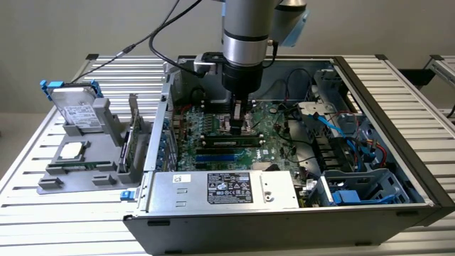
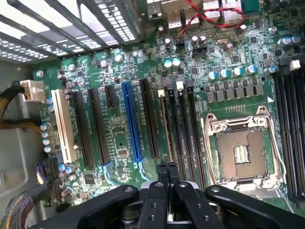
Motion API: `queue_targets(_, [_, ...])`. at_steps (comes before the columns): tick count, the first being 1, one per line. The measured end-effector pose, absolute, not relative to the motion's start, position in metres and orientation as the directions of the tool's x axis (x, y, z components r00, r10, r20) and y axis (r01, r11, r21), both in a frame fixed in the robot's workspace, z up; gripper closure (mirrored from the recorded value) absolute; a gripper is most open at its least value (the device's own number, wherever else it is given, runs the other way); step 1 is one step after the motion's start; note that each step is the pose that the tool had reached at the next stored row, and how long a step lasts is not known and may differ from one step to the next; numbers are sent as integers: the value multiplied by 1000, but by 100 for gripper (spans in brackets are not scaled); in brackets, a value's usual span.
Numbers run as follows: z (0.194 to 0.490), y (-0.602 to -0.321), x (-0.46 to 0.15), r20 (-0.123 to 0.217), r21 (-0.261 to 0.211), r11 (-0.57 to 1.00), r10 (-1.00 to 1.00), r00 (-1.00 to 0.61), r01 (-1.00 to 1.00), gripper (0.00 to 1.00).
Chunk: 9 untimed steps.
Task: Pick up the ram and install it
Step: 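Press down the ram until it locks into place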
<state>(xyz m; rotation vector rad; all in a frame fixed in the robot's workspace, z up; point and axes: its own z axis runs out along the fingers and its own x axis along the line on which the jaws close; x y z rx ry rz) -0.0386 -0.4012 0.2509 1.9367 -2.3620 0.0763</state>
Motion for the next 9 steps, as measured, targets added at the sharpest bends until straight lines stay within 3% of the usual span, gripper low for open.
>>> queue_targets(9, [251,-401,-39,98,16,343,-935,-339,-939,90])
